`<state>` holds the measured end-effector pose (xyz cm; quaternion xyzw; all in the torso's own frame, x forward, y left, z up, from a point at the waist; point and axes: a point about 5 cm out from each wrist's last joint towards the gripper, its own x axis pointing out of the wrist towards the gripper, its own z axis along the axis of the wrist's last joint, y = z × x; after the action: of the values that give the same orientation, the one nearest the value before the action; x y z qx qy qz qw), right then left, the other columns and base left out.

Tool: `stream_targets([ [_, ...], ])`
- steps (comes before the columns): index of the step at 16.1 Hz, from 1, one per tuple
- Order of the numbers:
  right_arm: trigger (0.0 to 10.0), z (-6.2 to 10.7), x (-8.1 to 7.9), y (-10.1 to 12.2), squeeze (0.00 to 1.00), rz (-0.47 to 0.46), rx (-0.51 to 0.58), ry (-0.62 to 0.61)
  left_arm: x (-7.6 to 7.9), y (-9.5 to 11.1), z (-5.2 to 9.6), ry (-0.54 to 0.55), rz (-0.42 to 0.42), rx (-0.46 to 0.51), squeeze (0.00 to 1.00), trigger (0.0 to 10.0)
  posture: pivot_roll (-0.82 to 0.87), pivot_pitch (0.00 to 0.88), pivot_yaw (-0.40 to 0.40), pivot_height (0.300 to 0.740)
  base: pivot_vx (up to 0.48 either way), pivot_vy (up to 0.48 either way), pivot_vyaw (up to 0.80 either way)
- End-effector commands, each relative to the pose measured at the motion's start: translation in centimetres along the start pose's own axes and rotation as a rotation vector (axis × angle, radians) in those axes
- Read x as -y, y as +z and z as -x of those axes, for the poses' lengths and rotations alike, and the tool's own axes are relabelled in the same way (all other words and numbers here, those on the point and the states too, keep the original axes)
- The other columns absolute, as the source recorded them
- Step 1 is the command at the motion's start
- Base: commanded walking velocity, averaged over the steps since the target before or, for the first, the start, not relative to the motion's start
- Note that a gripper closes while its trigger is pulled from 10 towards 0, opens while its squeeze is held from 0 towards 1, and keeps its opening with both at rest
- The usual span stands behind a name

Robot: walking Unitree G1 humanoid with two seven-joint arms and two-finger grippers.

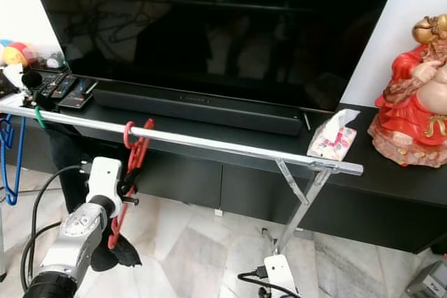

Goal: Hang hanger

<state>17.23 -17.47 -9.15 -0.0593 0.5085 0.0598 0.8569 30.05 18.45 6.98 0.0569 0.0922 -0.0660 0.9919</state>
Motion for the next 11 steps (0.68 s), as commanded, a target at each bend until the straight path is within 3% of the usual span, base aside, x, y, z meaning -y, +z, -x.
stream_targets([
  [1,10.0,0.0,0.0,0.0,0.0,0.0,-0.004,-0.001,0.1,0.2,0.1,-0.005,0.001,0.004,0.95,10.0,0.01,0.0,-0.049,0.74,0.0,0.0,0.0],
  [7,10.0,0.0,0.0,0.0,0.0,-0.001,-0.004,0.0,0.5,0.9,2.1,-0.001,0.009,0.059,0.96,10.0,0.01,0.0,-0.046,0.74,0.0,0.0,0.0],
  [11,10.0,0.0,0.0,0.0,0.0,-0.001,-0.005,0.001,1.4,1.4,5.0,-0.033,0.002,0.134,0.95,10.0,0.01,0.0,-0.046,0.74,0.0,0.0,0.0],
])
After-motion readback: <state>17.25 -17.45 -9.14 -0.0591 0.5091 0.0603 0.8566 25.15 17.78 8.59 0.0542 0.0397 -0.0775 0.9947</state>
